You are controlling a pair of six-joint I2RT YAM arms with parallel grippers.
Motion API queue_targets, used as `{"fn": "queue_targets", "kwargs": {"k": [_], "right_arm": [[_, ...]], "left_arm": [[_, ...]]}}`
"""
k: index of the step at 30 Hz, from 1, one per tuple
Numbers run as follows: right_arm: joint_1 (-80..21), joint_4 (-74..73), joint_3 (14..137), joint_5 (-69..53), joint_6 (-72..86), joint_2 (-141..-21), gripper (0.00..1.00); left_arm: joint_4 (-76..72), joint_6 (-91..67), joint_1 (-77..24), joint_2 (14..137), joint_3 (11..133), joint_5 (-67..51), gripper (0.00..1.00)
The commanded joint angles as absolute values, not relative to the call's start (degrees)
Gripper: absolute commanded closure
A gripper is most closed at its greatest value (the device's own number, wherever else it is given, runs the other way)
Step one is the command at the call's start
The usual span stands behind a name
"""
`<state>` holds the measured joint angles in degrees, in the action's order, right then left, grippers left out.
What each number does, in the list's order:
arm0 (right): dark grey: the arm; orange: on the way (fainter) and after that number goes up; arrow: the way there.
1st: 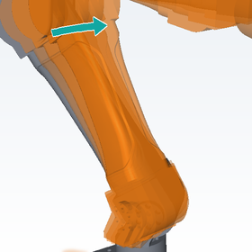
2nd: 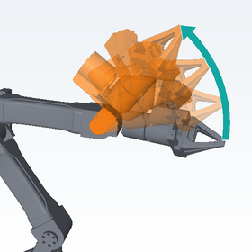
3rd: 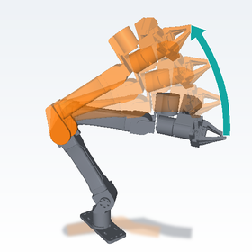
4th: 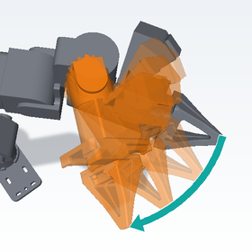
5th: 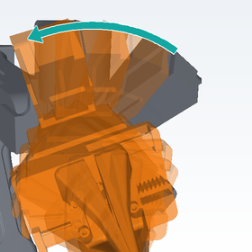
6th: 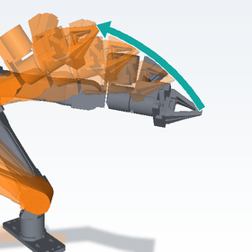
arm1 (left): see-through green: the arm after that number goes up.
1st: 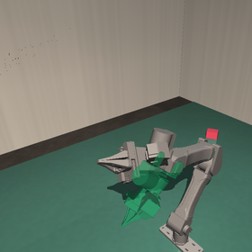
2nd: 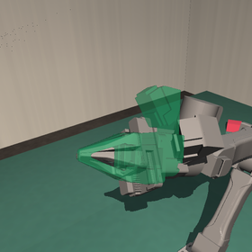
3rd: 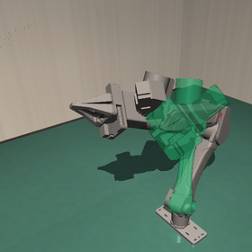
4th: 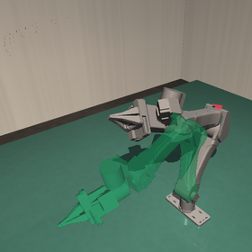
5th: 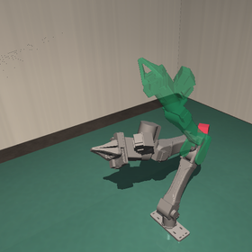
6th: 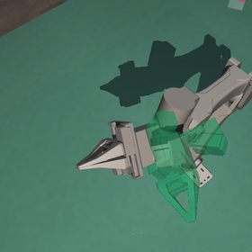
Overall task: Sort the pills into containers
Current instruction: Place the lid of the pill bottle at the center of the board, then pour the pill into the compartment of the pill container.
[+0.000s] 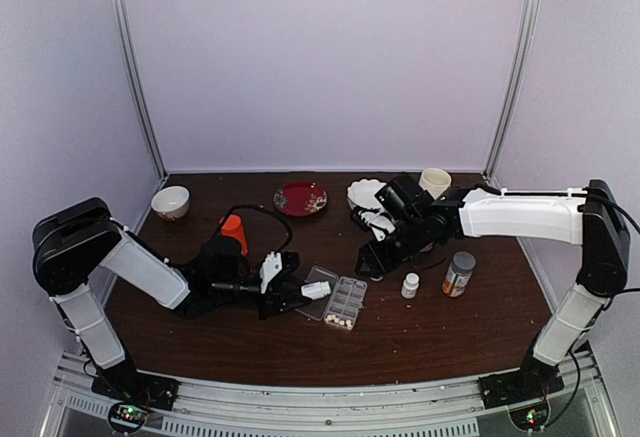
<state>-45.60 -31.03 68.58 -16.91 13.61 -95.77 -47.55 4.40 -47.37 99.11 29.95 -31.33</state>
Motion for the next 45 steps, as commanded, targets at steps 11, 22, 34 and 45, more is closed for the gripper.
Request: {"fn": "queue_targets", "kwargs": {"k": [11,22,34,45], "right_arm": [[-52.2,-15.5,60.3,-18.4,19.9,-85.7,0.6],[-55.5,-11.9,60.5,-18.7,23.8,-88.8,0.69],[-56.6,-6.2,59.9,-18.7,28.7,-93.3,0.98],[-57.3,-8.3,60.8,-17.9,28.9,-97.7,1.0]], "left_arm": [[-48.1,7.5,-47.7,103.8,33.4,-32.7,1.0],[-42.8,9.7,-48.2,105.6,36.2,-32.8,1.0],[-39.1,11.4,-48.9,107.6,38.4,-32.2,1.0],[-38.9,11.1,-49.0,107.7,38.7,-31.8,1.0]]}}
